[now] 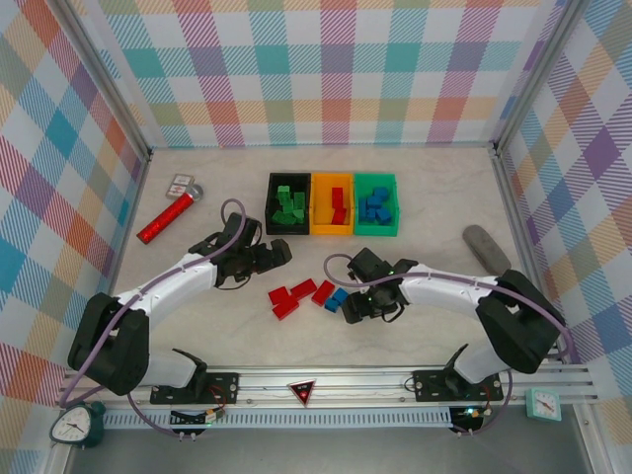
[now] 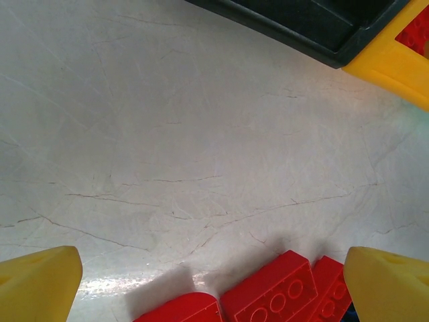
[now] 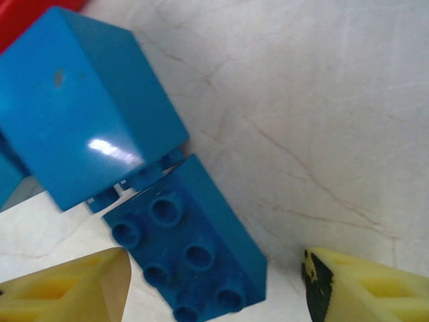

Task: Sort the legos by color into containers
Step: Pick up the lego from the bottom-center of the table, then place the lego in the container.

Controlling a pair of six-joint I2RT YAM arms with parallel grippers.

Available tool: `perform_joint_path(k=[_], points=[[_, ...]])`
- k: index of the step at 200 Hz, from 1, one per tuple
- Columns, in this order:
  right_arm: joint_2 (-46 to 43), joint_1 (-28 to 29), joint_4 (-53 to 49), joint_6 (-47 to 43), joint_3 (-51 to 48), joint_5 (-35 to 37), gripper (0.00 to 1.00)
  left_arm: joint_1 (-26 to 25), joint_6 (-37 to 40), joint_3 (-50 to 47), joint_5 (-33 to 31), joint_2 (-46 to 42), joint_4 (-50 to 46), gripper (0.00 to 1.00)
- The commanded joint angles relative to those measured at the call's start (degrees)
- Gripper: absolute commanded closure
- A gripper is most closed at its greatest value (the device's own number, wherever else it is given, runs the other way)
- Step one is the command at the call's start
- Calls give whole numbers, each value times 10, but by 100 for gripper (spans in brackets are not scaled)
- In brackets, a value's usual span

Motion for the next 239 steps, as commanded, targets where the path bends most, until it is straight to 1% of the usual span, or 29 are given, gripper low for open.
perform_joint_path(k=[1, 22, 41, 70, 101, 120, 145, 169, 192, 210, 239], points=[[10, 9, 14, 2, 11, 3, 40, 2, -7, 7, -7, -12, -3, 0], [7, 13, 11, 11, 10, 11, 57, 2, -7, 9, 2, -2, 1, 0], [-3, 13, 10, 16, 8, 17, 63, 2, -6, 12, 5, 0, 1, 0], [-36, 13, 8, 27, 7, 22, 66, 2, -5, 11, 1, -6, -2, 0], [-81, 3, 3, 33, 16, 44, 67, 2, -5, 6, 1, -10, 0, 0], [-95, -29, 27, 32, 20, 37, 68, 2, -8, 1, 5, -12, 7, 0], [-89, -96, 58, 30, 49, 7, 68, 2, -8, 1, 10, -14, 7, 0], [-50, -166, 72, 27, 104, -39, 68, 1, -5, 2, 13, -19, -3, 0], [7, -214, 59, 19, 181, -62, 68, 0, -3, 1, 17, -24, -16, 0], [58, -242, 29, 18, 254, -75, 67, 0, -2, -4, 19, -31, -20, 0], [143, -267, -1, 4, 360, -80, 66, 0, -1, -11, 18, -44, -28, 0]])
